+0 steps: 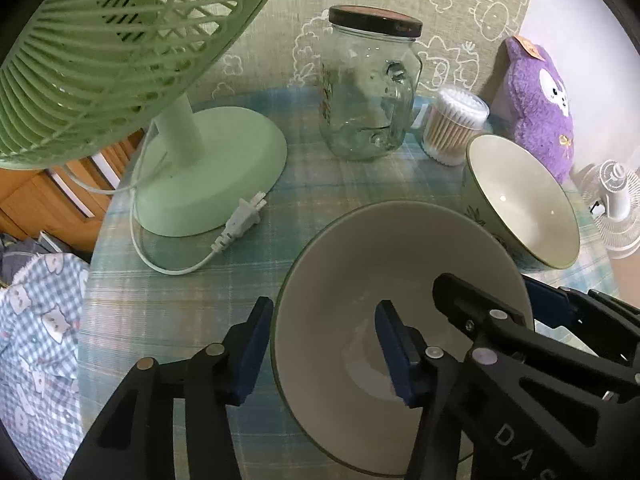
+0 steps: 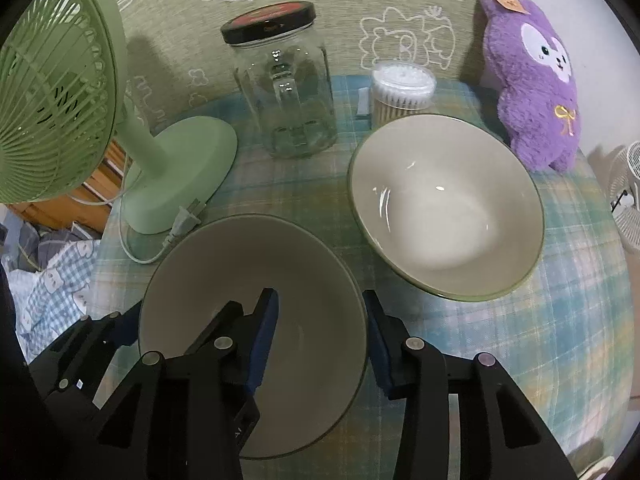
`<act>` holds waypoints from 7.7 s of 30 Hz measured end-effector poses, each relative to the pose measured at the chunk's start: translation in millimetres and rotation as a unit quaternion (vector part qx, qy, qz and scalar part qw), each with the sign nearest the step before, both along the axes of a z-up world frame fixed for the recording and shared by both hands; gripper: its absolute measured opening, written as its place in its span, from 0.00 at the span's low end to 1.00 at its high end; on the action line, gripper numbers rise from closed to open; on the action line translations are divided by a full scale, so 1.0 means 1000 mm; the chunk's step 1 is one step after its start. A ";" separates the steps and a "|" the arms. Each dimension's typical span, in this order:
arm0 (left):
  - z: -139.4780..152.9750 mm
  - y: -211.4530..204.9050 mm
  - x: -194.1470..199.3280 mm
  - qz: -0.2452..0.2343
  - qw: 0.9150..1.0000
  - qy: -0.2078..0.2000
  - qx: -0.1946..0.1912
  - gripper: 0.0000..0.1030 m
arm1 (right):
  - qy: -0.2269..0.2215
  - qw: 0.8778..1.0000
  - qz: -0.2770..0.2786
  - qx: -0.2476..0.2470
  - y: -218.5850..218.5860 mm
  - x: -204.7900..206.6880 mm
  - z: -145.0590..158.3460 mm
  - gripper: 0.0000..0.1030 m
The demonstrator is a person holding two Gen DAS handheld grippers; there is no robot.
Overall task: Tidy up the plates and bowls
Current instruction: 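Grasp the rim of the green-rimmed cream bowl with both grippers, then lift the green-rimmed bowl and carry it toward the plate stack, then lower the green-rimmed bowl near the plate stack and open both grippers, then move both grippers to the rim of the cream bowl beside the glass jar, then grasp the rim of the cream bowl with both grippers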
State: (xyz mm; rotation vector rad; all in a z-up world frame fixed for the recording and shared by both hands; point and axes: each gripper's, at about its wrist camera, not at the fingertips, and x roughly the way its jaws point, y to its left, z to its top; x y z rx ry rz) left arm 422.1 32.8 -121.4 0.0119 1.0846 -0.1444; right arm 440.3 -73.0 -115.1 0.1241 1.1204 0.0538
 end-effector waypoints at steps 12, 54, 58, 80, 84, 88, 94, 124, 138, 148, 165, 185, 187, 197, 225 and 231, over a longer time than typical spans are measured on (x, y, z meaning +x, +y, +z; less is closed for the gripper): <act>0.005 0.000 0.000 0.012 1.000 0.003 -0.001 0.41 | -0.014 1.000 -0.002 -0.014 0.000 -0.004 0.006 0.37; 0.119 -0.058 -0.194 0.049 0.998 -0.044 0.009 0.41 | -0.068 0.997 0.036 -0.002 -0.054 -0.205 0.130 0.37; 0.109 -0.069 -0.217 0.049 0.998 -0.033 0.011 0.41 | -0.057 0.998 0.038 -0.002 -0.064 -0.229 0.121 0.37; 0.049 -0.089 -0.272 0.046 0.998 0.031 0.017 0.41 | 0.006 0.999 0.036 0.001 -0.086 -0.291 0.054 0.37; 0.048 -0.090 -0.272 0.045 0.999 0.023 0.022 0.41 | 0.005 0.999 0.037 0.003 -0.087 -0.291 0.048 0.37; 0.048 -0.090 -0.271 0.043 0.998 0.019 0.028 0.41 | 0.005 0.999 0.037 0.008 -0.088 -0.289 0.046 0.37; 0.046 -0.091 -0.275 0.042 0.998 0.006 0.040 0.41 | 0.012 0.999 0.034 0.022 -0.089 -0.289 0.040 0.37; 0.049 -0.088 -0.277 0.047 0.999 0.021 0.007 0.40 | 0.019 0.999 0.025 0.002 -0.091 -0.292 0.046 0.37; 0.041 -0.078 -0.274 0.057 0.998 0.019 -0.001 0.48 | 0.032 0.999 0.020 0.010 -0.083 -0.282 0.039 0.37; 0.039 -0.075 -0.271 0.044 0.999 0.018 -0.007 0.62 | 0.036 0.999 0.020 -0.008 -0.077 -0.278 0.035 0.37; 0.125 -0.074 -0.254 0.042 0.998 -0.035 0.012 0.80 | -0.016 0.999 0.021 0.026 -0.088 -0.269 0.113 0.60; 0.188 -0.080 -0.158 0.001 0.996 -0.092 -0.001 0.88 | -0.112 0.993 -0.011 -0.026 -0.096 -0.195 0.201 0.67; 0.183 -0.085 -0.143 0.012 0.995 -0.096 0.006 0.88 | -0.119 0.993 -0.002 -0.029 -0.098 -0.179 0.198 0.67; 0.136 -0.115 -0.061 0.046 0.993 -0.099 0.045 0.83 | -0.101 0.994 0.020 -0.030 -0.121 -0.078 0.152 0.67; 0.022 -0.141 0.040 0.049 0.997 -0.025 0.062 0.36 | -0.026 0.999 0.026 0.009 -0.135 0.038 0.017 0.30; 0.022 -0.138 0.041 0.047 0.997 -0.019 0.057 0.36 | -0.028 0.999 0.029 0.006 -0.132 0.038 0.017 0.30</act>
